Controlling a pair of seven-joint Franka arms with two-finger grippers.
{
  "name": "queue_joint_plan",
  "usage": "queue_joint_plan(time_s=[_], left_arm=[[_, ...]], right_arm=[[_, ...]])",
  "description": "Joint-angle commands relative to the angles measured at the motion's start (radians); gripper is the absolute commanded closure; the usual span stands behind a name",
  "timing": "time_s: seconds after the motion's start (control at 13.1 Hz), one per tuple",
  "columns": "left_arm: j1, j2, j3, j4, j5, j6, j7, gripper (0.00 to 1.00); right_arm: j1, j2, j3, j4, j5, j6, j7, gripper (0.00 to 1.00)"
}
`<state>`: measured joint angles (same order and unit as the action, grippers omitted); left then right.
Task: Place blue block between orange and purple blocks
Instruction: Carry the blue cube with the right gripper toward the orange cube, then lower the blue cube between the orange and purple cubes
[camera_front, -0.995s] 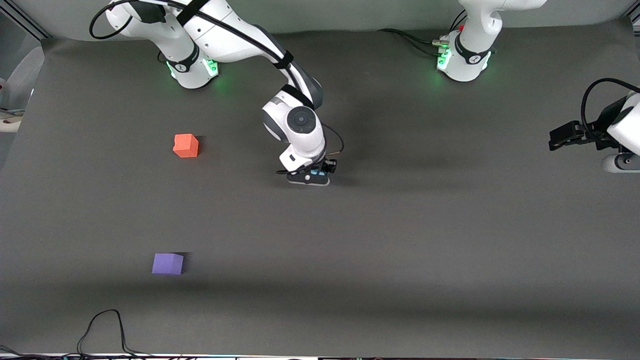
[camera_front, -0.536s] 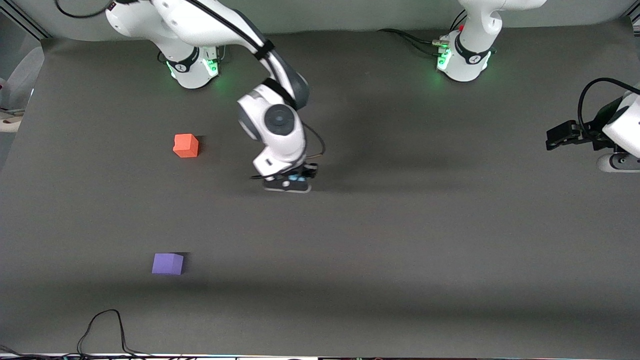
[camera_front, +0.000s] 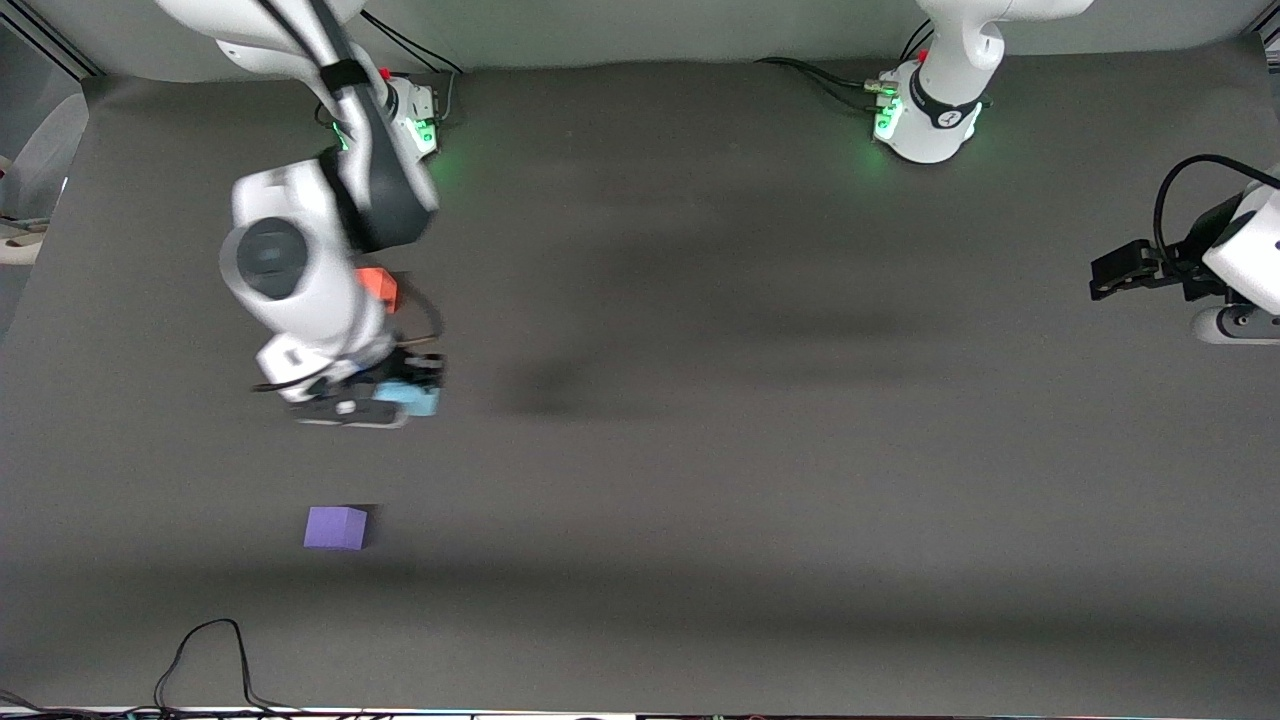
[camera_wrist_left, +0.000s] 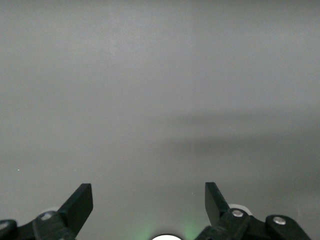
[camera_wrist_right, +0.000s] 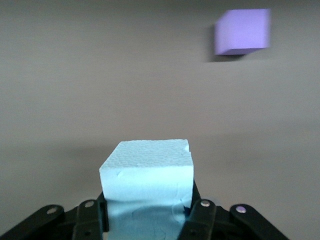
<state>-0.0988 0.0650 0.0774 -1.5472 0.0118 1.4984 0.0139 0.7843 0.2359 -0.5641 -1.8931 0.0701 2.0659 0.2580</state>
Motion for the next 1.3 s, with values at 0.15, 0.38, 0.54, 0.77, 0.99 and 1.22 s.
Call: queue_joint_plan(time_s=[0.15,0.38,0.54,0.77,0.99,1.22], left_arm=[[0.007,-0.019,-0.005,-0.014,-0.009,-0.004,0.015,0.00],[0.002,-0.014,-0.005,-0.014,-0.007,0.002,0.018,0.00],[0.002,-0.014,-0.005,-0.013,-0.010,0.005,0.020,0.00],[0.001,-0.014,-0.005,-0.013,-0.010,0.002,0.018,0.00],[-0.001,-0.013,-0.007,-0.013,-0.010,0.003,0.018,0.00],[-0.001,-0.011,-0.007,-0.013,-0.009,0.005,0.012,0.00]], right_arm=[[-0.025,0.060,-0.209,-0.196,0.227,0.197,-0.471,0.64],[-0.054,0.163,-0.207,-0.244,0.368,0.292,-0.620,0.64],[-0.048,0.195,-0.201,-0.244,0.395,0.293,-0.642,0.64],[-0.027,0.246,-0.191,-0.239,0.453,0.302,-0.646,0.64],[-0.027,0.273,-0.171,-0.241,0.456,0.348,-0.646,0.64],[-0.027,0.295,-0.149,-0.241,0.491,0.358,-0.646,0.64]])
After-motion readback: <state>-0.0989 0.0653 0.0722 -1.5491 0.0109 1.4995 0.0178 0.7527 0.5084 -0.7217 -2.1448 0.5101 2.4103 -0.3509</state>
